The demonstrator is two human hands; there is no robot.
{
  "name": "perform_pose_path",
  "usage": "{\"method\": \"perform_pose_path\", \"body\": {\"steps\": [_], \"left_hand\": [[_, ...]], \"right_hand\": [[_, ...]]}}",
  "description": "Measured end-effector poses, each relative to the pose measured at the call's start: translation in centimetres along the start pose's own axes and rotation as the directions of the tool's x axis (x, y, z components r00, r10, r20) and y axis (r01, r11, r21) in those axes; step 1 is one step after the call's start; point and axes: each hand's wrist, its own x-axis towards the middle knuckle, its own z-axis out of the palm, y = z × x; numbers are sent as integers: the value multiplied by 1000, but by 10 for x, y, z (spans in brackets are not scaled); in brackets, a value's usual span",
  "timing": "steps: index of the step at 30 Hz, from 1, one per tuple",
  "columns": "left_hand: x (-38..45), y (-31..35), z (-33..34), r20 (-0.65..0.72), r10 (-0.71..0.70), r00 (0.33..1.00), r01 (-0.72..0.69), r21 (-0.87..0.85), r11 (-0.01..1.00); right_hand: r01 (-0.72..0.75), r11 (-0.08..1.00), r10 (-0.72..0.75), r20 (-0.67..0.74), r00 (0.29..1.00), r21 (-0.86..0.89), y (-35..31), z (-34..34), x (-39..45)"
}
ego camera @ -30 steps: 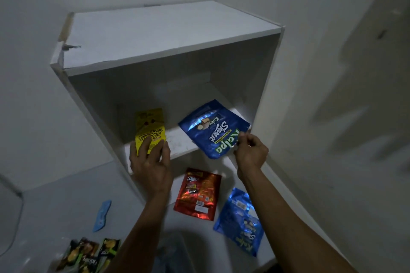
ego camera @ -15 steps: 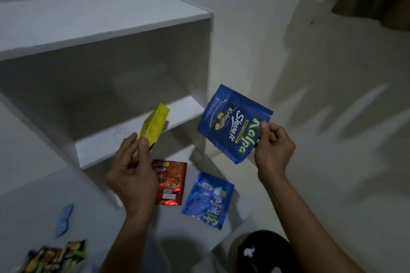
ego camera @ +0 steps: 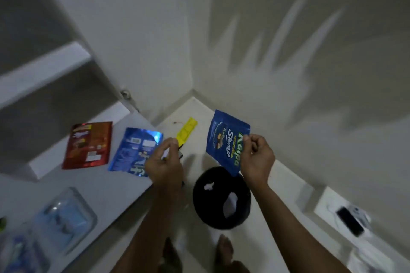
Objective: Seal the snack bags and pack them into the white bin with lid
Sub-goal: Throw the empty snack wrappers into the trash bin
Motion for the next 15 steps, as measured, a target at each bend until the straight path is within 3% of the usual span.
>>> {"method": "perform_pose_path", "body": {"steps": [5,8,15], "left_hand": [[-34,-78,50,171,-109,979,58,279,958],[-44,-123,70,183,-228,956,162,316,935],[-61,-189,96,195,-381,904,292,369,882]], "right_hand": [[-116,957,135,53,989,-266,87,-11,6],[-150,914,185,59,981,-376,133,-7,5],[-205,871,279,106,955,-446,201,10,0]]}}
